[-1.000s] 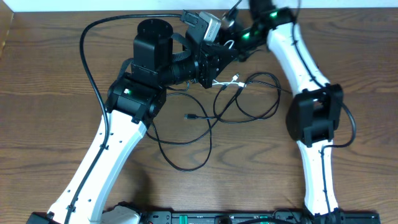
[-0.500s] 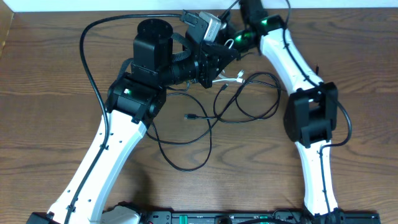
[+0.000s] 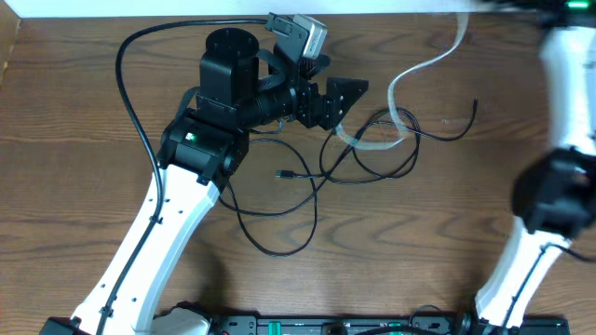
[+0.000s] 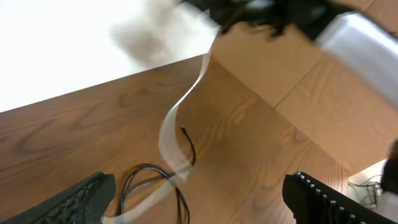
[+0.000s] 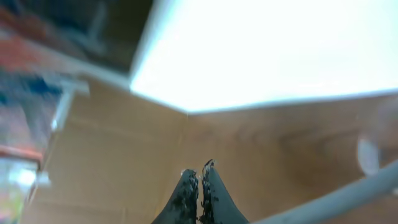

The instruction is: Untangle cables

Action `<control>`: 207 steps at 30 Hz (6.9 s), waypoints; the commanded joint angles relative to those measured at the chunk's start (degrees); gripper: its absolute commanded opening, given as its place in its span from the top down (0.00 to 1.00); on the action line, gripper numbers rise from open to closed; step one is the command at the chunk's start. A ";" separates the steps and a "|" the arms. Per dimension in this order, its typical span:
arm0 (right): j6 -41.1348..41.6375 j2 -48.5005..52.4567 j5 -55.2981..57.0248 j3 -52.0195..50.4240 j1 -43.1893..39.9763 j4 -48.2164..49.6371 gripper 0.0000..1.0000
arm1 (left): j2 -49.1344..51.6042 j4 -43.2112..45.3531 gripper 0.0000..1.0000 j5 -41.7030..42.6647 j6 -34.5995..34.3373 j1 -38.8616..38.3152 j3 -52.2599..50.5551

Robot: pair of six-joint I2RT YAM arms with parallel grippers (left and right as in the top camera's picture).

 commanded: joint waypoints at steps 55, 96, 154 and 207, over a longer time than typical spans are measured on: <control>-29.14 0.87 68.48 0.66 -18.18 -61.48 0.01 | 0.44 -2.69 0.07 -0.76 0.35 0.33 1.16; -25.62 5.66 70.38 -24.57 -21.73 -33.44 0.51 | 4.13 -3.72 0.07 -0.76 0.35 0.33 0.87; -26.58 1.11 37.16 -25.59 -7.39 -1.73 0.36 | 4.48 -8.83 0.07 -14.32 0.57 0.96 0.87; -34.27 -7.30 38.93 -25.64 6.97 -32.74 0.01 | 15.91 -22.03 0.12 -22.38 -0.07 -8.15 -13.51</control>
